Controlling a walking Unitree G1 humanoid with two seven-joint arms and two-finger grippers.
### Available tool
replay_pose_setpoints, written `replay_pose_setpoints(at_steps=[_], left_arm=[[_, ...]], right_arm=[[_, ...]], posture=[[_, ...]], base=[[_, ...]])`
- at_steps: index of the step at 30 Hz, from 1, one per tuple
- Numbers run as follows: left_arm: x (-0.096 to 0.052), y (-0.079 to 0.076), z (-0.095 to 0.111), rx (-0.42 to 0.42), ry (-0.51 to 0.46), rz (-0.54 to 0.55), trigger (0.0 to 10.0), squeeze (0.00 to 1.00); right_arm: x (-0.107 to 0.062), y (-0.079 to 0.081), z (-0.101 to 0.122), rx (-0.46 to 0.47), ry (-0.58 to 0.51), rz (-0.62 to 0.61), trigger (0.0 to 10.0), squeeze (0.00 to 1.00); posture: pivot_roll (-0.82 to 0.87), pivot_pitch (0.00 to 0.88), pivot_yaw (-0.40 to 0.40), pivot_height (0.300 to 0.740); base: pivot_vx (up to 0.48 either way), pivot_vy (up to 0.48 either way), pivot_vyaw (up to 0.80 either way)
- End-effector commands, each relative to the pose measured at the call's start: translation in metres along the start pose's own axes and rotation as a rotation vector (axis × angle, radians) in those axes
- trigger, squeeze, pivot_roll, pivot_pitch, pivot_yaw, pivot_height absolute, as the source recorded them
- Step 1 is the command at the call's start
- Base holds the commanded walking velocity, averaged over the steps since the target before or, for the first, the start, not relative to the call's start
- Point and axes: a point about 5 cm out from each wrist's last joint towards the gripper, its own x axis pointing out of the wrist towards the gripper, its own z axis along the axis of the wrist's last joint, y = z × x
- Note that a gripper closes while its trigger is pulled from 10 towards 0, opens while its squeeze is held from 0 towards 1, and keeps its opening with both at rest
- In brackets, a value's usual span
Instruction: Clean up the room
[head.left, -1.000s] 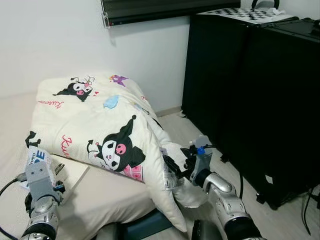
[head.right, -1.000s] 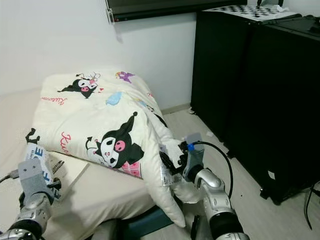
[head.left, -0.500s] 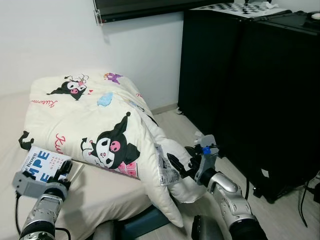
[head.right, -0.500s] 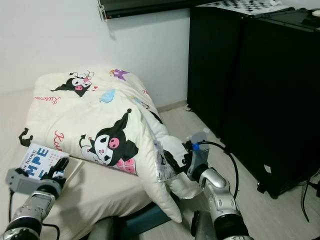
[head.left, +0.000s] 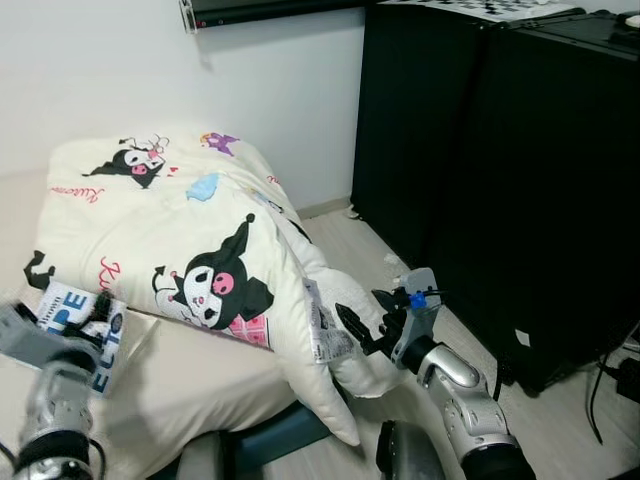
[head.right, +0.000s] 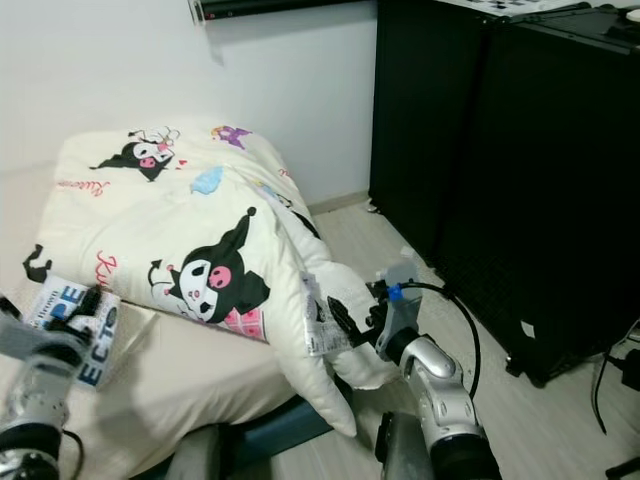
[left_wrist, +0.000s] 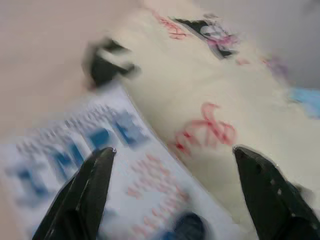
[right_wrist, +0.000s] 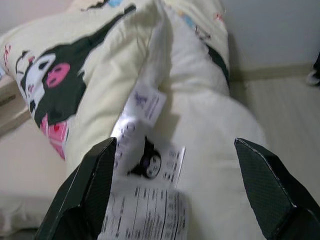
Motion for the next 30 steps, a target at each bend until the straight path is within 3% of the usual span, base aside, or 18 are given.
replay_pose_setpoints(at_steps=[1, 4, 9, 11, 13, 17, 21, 23, 25, 26, 28, 30], left_arm=[[-0.001, 0.011, 0.005, 0.089, -0.004, 0.069, 10.0, 0.00], [-0.004, 0.019, 0.002, 0.094, 0.021, 0.112, 10.0, 0.00], [-0.017, 0.036, -0.015, 0.178, 0.093, 0.198, 10.0, 0.00], [-0.017, 0.036, -0.015, 0.178, 0.093, 0.198, 10.0, 0.00], [-0.026, 0.042, -0.036, 0.229, 0.163, 0.263, 10.0, 0.00], [-0.032, 0.042, -0.053, 0.213, 0.230, 0.294, 10.0, 0.00], [-0.037, 0.015, -0.084, -0.080, 0.372, 0.148, 10.0, 0.00], [-0.037, 0.015, -0.084, -0.080, 0.372, 0.148, 10.0, 0.00], [-0.039, -0.001, -0.095, -0.287, 0.397, 0.084, 10.0, 0.00], [-0.039, -0.001, -0.095, -0.287, 0.397, 0.084, 10.0, 0.00], [-0.038, -0.009, -0.096, -0.413, 0.387, 0.043, 10.0, 0.00], [-0.038, -0.016, -0.096, -0.459, 0.382, 0.003, 10.0, 0.00]], right_arm=[[-0.001, 0.008, -0.003, 0.016, 0.012, 0.019, 10.0, 0.00], [-0.004, 0.011, -0.005, 0.022, 0.014, 0.020, 10.0, 0.00], [-0.016, 0.017, -0.009, 0.034, 0.029, 0.019, 10.0, 0.00], [-0.016, 0.017, -0.009, 0.034, 0.029, 0.019, 10.0, 0.00], [-0.024, 0.017, -0.008, 0.035, 0.040, 0.013, 10.0, 0.00], [-0.030, 0.014, -0.003, 0.025, 0.041, 0.006, 10.0, 0.00], [-0.036, 0.008, 0.012, -0.012, 0.025, -0.012, 10.0, 0.00], [-0.036, 0.008, 0.012, -0.012, 0.025, -0.012, 10.0, 0.00], [-0.038, 0.007, 0.022, -0.032, 0.012, -0.014, 10.0, 0.00], [-0.038, 0.007, 0.022, -0.032, 0.012, -0.014, 10.0, 0.00], [-0.039, 0.008, 0.026, -0.043, 0.012, -0.012, 10.0, 0.00], [-0.040, 0.008, 0.027, -0.047, 0.015, -0.012, 10.0, 0.00]], posture=[[0.06, 0.194, -0.009, 0.542], [0.05, 0.223, -0.007, 0.542], [0.04, 0.285, -0.009, 0.542], [0.04, 0.285, -0.009, 0.542], [0.03, 0.319, -0.012, 0.542], [0.02, 0.336, -0.014, 0.542], [-0.01, 0.354, -0.020, 0.542], [-0.01, 0.354, -0.020, 0.542], [-0.03, 0.357, -0.026, 0.542], [-0.03, 0.357, -0.026, 0.542], [-0.04, 0.357, -0.030, 0.542], [-0.05, 0.359, -0.039, 0.542]], base=[[0.000, 0.000, 0.00], [0.000, 0.000, 0.00], [0.000, 0.000, 0.00], [0.000, 0.000, 0.00], [0.000, 0.000, 0.00], [0.000, 0.000, 0.00], [0.000, 0.000, 0.00], [0.000, 0.000, 0.00], [0.000, 0.000, 0.00], [0.000, 0.000, 0.00], [0.000, 0.000, 0.00], [0.000, 0.000, 0.00]])
